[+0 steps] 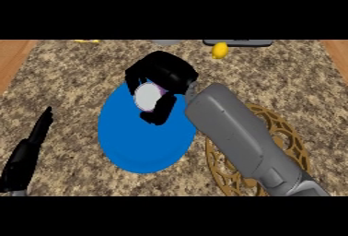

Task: Pick the can from the placemat and place it in the plate

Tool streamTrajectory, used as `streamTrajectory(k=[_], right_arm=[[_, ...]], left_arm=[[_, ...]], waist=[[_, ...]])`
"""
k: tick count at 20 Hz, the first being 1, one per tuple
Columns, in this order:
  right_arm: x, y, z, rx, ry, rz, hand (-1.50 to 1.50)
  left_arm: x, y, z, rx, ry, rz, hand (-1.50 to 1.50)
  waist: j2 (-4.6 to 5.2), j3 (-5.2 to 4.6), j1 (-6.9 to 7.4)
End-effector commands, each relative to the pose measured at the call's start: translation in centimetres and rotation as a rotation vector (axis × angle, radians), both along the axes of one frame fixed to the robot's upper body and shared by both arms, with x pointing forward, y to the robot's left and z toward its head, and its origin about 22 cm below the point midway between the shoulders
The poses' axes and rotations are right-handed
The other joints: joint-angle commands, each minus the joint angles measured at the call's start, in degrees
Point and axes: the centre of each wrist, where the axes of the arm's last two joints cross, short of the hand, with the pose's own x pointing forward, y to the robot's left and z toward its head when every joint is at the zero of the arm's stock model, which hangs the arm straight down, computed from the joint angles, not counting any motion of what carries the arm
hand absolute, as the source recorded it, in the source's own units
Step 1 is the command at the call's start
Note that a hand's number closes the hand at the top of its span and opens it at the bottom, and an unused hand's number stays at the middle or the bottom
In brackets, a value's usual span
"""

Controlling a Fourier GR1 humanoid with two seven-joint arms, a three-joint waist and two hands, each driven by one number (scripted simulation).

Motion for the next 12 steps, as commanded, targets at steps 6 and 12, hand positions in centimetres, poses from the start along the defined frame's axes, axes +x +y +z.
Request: streamTrajectory(k=[6, 12], right_arm=[[-2.0, 1.5, -6.3, 0.016, 0.260, -0.081, 1.50], [-0.6, 2.1, -7.1, -0.022, 0.241, -0.163, -1.50]], left_arm=[[1.0, -1.2, -0.6, -0.001, 0.006, -0.032, 0.00], [1.4, -2.0, -0.1, -0.003, -0.001, -0.046, 0.00]], waist=[[0.36, -0.02, 1.76], [0.56, 0.01, 2.36]])
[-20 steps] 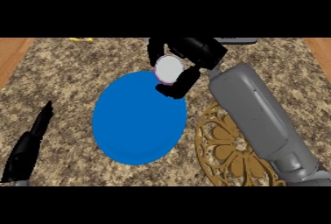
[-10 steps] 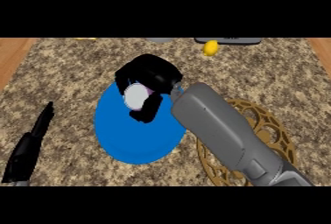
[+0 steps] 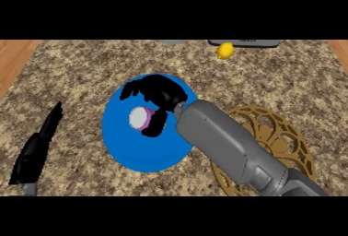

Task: Pick the can from the placemat and place it in the plate

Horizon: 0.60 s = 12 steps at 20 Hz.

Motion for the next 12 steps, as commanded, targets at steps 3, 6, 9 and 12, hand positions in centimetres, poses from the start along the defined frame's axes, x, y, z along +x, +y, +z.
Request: streamTrajectory(k=[3, 6, 9, 12], right_arm=[[-0.2, 0.2, -1.5, 0.099, 0.047, -0.040, -1.50], [-0.4, -0.2, -0.7, 0.290, 0.068, -0.086, -1.50], [0.9, -1.0, 0.3, 0.407, 0.095, -0.195, -1.50], [3.2, -2.5, 1.0, 0.466, 0.123, -0.287, -1.50]], left_arm=[[-0.3, -0.7, -1.2, 0.010, -0.009, -0.018, 0.00], [-0.8, 0.6, 0.1, 0.013, -0.005, -0.006, 0.00], [-0.6, 0.2, 0.0, 0.007, -0.016, 0.004, 0.00], [-1.2, 0.3, 0.8, 0.017, 0.006, 0.004, 0.00]], waist=[[0.13, 0.01, 0.38], [-0.12, 0.06, -0.02], [-0.08, 0.05, -0.40], [-0.08, 0.08, -0.84]])
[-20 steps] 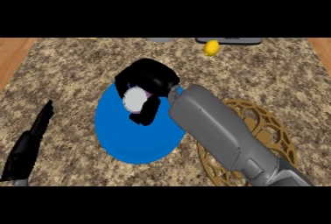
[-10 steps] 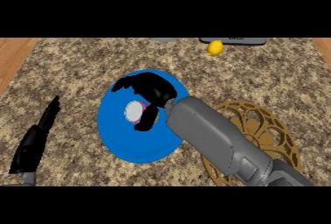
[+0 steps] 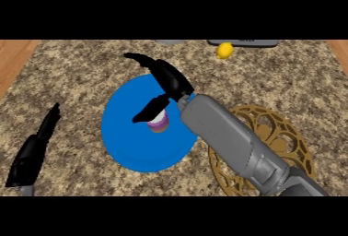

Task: Pick the can from the placemat and place it in the plate

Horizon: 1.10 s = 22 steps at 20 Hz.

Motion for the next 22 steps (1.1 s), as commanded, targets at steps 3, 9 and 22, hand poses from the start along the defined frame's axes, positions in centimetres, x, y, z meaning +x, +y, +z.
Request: streamTrajectory(k=[3, 9, 22], right_arm=[[3.0, -4.8, -0.6, 0.165, 0.087, -0.140, -1.50], [6.6, -11.0, 2.1, 0.366, 0.092, -0.100, -1.50], [7.7, -25.1, 1.8, 0.346, 0.016, -0.101, -1.50]], left_arm=[[-1.2, 1.0, -0.4, 0.006, -0.021, 0.041, 0.00], [1.1, -0.1, 1.2, 0.002, -0.015, 0.013, 0.00], [1.6, 0.1, 1.7, -0.008, -0.028, -0.020, 0.00]], waist=[[-0.08, 0.00, -1.05], [0.50, 0.04, -0.34], [1.25, 0.12, 1.43]])
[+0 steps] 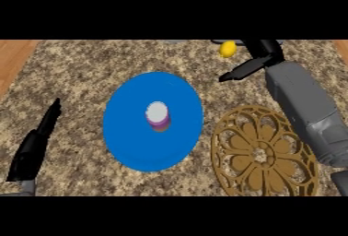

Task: Pick the can from the placemat and place it in the plate

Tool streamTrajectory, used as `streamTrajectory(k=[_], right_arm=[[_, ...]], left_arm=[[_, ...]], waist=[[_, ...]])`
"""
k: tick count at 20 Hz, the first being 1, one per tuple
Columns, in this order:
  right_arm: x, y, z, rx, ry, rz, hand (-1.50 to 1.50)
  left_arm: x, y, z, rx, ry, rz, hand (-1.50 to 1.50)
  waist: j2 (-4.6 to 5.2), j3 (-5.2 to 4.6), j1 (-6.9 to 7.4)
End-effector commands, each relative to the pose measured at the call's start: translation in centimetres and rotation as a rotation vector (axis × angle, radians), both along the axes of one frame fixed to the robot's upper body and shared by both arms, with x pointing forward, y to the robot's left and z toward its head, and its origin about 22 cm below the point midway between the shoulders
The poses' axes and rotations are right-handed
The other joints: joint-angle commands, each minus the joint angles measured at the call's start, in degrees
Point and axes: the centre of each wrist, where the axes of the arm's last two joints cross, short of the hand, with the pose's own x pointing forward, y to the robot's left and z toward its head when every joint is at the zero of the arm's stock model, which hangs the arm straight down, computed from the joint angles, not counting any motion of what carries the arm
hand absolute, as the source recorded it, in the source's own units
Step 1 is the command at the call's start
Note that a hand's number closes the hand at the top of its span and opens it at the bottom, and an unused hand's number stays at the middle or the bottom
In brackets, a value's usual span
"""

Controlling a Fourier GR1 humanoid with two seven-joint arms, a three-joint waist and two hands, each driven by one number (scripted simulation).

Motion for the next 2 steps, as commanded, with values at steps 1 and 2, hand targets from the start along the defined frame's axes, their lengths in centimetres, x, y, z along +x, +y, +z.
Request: streamTrajectory(k=[1, 2], right_arm=[[0.3, -2.4, 0.8, -0.004, -0.014, 0.001, -1.50], [-0.3, -5.0, 0.0, -0.003, -0.003, -0.019, -1.50]], left_arm=[[0.1, 0.1, -0.1, 0.001, -0.005, -0.013, 0.00], [-2.1, -0.1, -0.9, -0.005, -0.009, -0.026, 0.00]], waist=[[0.17, 0.00, 0.51], [0.09, 0.03, 1.08]])
